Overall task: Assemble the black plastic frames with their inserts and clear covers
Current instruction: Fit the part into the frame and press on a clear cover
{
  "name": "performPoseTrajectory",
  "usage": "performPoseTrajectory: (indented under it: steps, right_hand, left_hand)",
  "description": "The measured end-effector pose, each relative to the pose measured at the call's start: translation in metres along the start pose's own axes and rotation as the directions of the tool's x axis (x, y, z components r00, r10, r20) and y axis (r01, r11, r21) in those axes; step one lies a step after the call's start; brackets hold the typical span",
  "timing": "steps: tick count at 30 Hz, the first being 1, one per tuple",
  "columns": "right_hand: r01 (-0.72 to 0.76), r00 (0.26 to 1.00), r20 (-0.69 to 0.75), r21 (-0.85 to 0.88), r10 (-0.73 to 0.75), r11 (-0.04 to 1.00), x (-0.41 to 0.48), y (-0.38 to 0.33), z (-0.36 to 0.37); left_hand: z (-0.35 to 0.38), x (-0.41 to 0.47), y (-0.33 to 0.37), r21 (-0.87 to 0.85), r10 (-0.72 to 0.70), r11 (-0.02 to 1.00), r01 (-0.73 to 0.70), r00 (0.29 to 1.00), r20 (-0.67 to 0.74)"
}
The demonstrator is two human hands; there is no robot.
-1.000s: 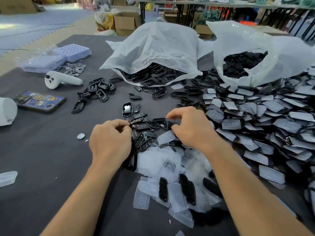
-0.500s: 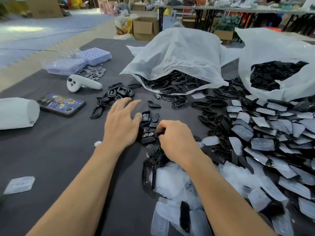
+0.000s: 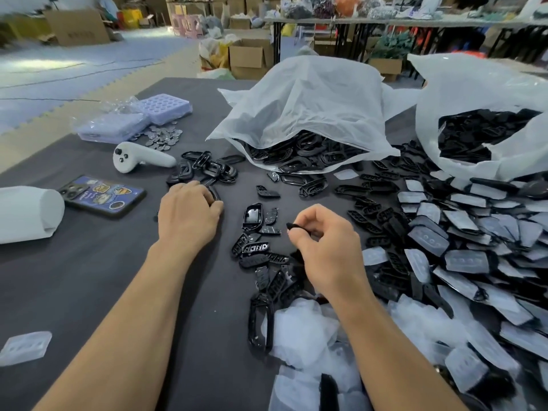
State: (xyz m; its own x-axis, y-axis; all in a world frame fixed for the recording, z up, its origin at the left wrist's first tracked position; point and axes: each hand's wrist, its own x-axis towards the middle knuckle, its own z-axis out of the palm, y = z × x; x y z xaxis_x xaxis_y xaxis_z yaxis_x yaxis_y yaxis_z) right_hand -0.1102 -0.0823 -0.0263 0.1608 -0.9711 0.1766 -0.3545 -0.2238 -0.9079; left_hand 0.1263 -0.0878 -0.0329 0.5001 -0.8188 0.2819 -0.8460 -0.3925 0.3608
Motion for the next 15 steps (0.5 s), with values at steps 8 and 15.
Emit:
performPoseTrajectory:
  steps: [8, 15]
  right_hand:
    - [0.043, 0.995, 0.077, 0.253, -0.065, 0.966, 0.001, -0.040, -0.029]
    - [-0.043, 0.984, 0.175, 0.145, 0.017, 0.989, -0.042, -0.029, -0.040]
  left_hand:
    - [0.006, -0.052, 0.017, -0.106, -0.047, 0.993, 0.049, 0.999, 0.024]
    - [-0.011, -0.068, 0.005, -0.402, -0.058, 0.912, 0.079, 0.996, 0.065]
